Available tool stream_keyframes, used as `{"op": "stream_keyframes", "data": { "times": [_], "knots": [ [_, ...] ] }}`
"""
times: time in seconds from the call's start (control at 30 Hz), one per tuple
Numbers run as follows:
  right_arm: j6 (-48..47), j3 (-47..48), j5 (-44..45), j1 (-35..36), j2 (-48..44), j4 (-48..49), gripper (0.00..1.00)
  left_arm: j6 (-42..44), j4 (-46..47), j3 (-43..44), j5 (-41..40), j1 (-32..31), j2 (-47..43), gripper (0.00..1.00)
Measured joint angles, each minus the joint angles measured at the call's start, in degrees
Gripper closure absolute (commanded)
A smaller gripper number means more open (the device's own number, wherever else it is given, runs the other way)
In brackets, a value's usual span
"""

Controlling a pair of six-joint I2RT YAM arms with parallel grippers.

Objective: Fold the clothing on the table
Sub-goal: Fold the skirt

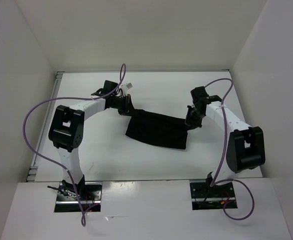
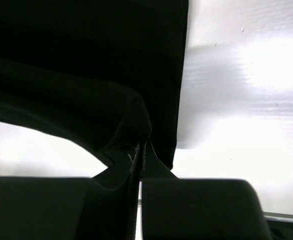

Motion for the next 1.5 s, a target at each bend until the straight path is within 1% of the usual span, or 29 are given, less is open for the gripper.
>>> {"op": "stream_keyframes", "data": {
  "times": [0.3,0.6,0.83,0.93,0.97,1.0,1.03,1.1,1.13,1.17,1.2,1.23,1.3,1.33,1.37,1.43,1.47,1.5],
  "knots": [
    [1.0,3.4,2.8,0.0,3.5,2.2,1.00,0.1,-0.2,0.1,-2.5,0.0,1.3,0.99],
    [1.0,5.1,3.4,0.0,8.2,3.8,1.00,-0.1,-0.2,0.4,-4.0,0.0,2.9,0.99],
    [1.0,7.5,4.0,0.0,11.7,5.4,1.00,-0.2,-0.4,2.8,-5.6,0.0,4.7,0.99],
    [1.0,8.1,4.4,0.0,13.2,5.9,1.00,-0.2,-0.2,4.7,-5.9,0.0,6.0,0.95],
    [1.0,8.2,4.5,0.0,13.8,6.0,1.00,-0.2,-0.2,5.3,-6.0,0.0,6.5,0.92],
    [1.0,8.3,4.5,0.0,14.2,6.0,0.95,-0.3,-0.2,5.8,-6.1,0.0,7.0,0.68],
    [1.0,8.5,4.8,0.0,14.8,6.1,0.89,-0.1,-0.2,6.2,-6.2,0.0,7.5,0.58],
    [1.3,8.8,6.2,-0.1,15.8,6.1,0.75,-0.8,-0.3,7.1,-6.4,0.0,8.3,0.45],
    [1.4,9.1,7.2,-0.3,16.2,6.0,0.73,-1.1,-0.4,7.4,-6.7,0.1,8.5,0.32],
    [1.6,9.5,8.2,-0.4,16.5,6.0,0.72,-1.5,-0.6,7.8,-7.0,0.1,8.5,0.28],
    [1.7,9.9,9.4,-0.6,16.7,6.1,0.69,-1.6,-0.7,8.2,-7.4,0.2,8.5,0.26],
    [1.9,10.3,10.8,-0.7,16.7,6.0,0.62,-1.9,-0.6,8.9,-7.7,0.3,8.5,0.26],
    [2.4,11.1,13.5,-1.0,16.1,6.2,0.58,-2.6,-0.1,10.1,-8.4,0.9,8.5,0.26],
    [2.3,11.3,14.8,-1.1,15.5,6.4,0.53,-2.7,-0.1,10.9,-8.8,1.2,8.5,0.26],
    [2.4,11.3,16.0,-1.1,14.7,6.4,0.51,-2.7,-0.2,11.6,-9.1,1.7,8.5,0.26],
    [2.5,11.3,17.7,-1.1,12.6,6.3,0.44,-2.5,-0.6,13.2,-9.2,2.6,8.5,0.30],
    [2.5,11.3,18.3,-1.1,11.4,6.2,0.43,-2.2,-0.7,13.7,-9.0,3.0,8.3,0.34],
    [2.3,11.2,18.6,-1.1,10.2,6.0,0.43,-1.5,-0.9,13.8,-8.6,3.4,7.9,0.42]
  ]
}}
